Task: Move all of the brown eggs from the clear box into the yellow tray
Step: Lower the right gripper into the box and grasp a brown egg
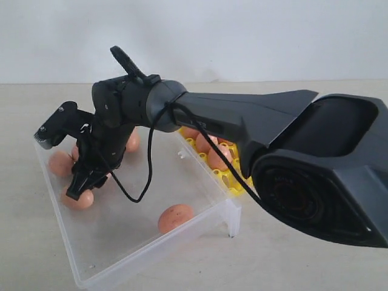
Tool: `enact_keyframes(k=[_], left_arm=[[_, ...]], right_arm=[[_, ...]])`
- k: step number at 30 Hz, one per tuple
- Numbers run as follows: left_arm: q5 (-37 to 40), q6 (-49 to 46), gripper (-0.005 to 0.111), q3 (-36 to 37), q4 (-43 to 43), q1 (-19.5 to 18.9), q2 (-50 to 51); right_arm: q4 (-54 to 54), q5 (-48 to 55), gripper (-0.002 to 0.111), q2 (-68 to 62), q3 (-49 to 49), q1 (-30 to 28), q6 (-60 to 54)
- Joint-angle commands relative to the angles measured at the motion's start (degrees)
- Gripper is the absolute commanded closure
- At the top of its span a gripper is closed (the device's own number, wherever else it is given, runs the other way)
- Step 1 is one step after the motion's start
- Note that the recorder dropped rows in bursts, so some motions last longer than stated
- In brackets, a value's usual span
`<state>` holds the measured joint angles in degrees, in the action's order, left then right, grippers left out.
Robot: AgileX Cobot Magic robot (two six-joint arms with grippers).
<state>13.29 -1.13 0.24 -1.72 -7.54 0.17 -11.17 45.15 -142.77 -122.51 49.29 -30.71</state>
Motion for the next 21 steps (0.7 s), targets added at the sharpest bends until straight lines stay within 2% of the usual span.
enact_keyframes(k=[1,8,10,12,14,17,21], left_arm=[[0.0,0.0,0.111,-0.2,-0.3,0.2,-0.2],[0.0,0.0,0.111,-0.2,-0.3,0.2,-0.2],[0.0,0.0,0.111,-0.2,-0.3,0.2,-0.2],[0.0,0.0,0.111,-0.2,-0.3,0.2,-0.2],[0.0,0.0,0.111,-0.2,-0.3,0.2,-0.2],[0.0,0.0,0.111,-0.2,-0.3,0.2,-0.2],[0.0,0.0,0.111,-0.2,-0.3,0.2,-0.2]], right_arm=[[-0.3,4.2,0.108,6.2,-0.1,-0.2,4.1],[-4.0,10.2,0.108,14.7,-0.1,-0.2,7.3],[-8.5,10.0,0.108,15.8,-0.1,-0.6,9.8],[-17.7,7.3,0.108,16.8,1.7,-0.7,8.9],[-26.0,1.7,0.108,18.8,6.7,-0.7,4.3],[-36.9,-12.0,0.109,24.8,21.6,0.4,-3.0],[-42.7,-45.5,0.109,37.0,47.1,3.4,-6.0]])
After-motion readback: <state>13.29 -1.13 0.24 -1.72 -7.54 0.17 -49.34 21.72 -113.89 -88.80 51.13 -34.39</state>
